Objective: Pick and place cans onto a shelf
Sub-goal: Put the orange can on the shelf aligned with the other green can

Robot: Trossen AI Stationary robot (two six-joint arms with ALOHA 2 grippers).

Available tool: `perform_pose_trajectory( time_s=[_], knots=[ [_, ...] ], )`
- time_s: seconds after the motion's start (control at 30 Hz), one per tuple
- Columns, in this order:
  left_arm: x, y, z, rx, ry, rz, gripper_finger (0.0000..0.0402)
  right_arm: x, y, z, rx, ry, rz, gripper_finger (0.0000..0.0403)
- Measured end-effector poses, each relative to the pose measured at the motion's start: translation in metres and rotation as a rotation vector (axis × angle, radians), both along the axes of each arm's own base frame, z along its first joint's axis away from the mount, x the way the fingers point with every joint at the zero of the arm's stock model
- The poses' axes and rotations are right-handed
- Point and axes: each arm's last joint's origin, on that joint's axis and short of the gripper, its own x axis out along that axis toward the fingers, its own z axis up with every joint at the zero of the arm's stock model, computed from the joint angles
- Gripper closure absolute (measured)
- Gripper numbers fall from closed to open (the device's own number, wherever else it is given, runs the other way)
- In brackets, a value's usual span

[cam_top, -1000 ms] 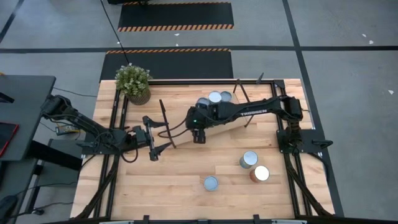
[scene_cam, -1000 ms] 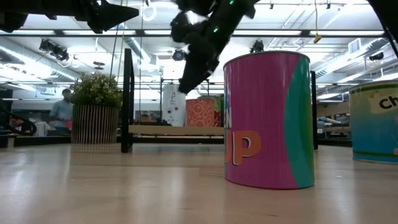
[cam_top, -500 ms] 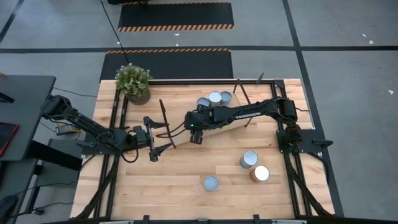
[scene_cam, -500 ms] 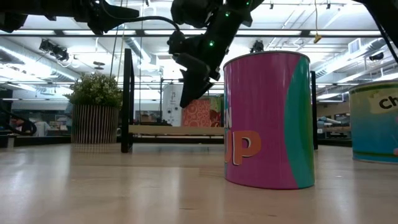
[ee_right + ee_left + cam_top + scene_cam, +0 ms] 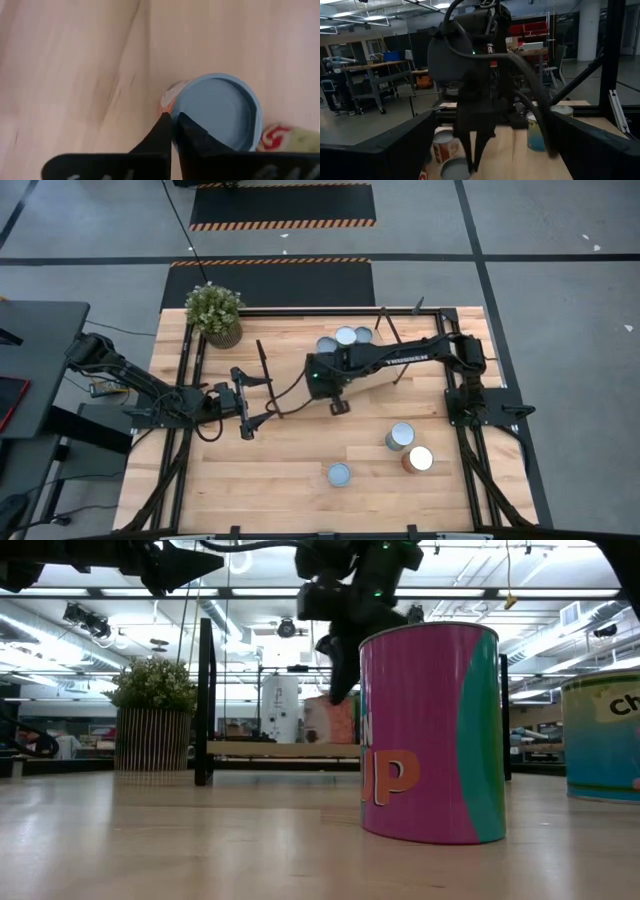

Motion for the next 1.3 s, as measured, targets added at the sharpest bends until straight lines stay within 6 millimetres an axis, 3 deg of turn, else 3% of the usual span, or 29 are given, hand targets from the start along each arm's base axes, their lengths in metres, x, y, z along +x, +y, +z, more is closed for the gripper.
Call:
perform_pose_trajectory(
  time_s=[0.3,0.5,0.67,0.97,1.13,1.3],
  knots=[
    [0.0,0.0,-0.001,0.003,0.006,0.0,0.0013,-0.018,-0.022,0.007,-0.062,0.114,0.143,0.0359],
    [0.0,0.0,0.0,0.002,0.004,0.0,0.0013,-0.023,-0.024,0.006,-0.075,0.163,0.196,0.0353],
    [0.0,0.0,0.0,0.0,0.004,0.0,0.0013,-0.024,-0.021,0.006,-0.176,0.195,0.185,0.0315],
    [0.0,0.0,-0.001,0.008,0.008,0.001,0.0013,-0.017,0.0,0.017,-0.152,0.085,0.016,0.0235],
    [0.0,0.0,-0.001,0.008,0.007,0.001,0.0013,-0.003,-0.002,0.022,-0.089,-0.092,-0.194,0.0214],
    [0.0,0.0,-0.001,-0.006,0.005,-0.001,0.0013,-0.004,-0.011,0.017,-0.044,-0.117,-0.441,0.0214]
  ],
)
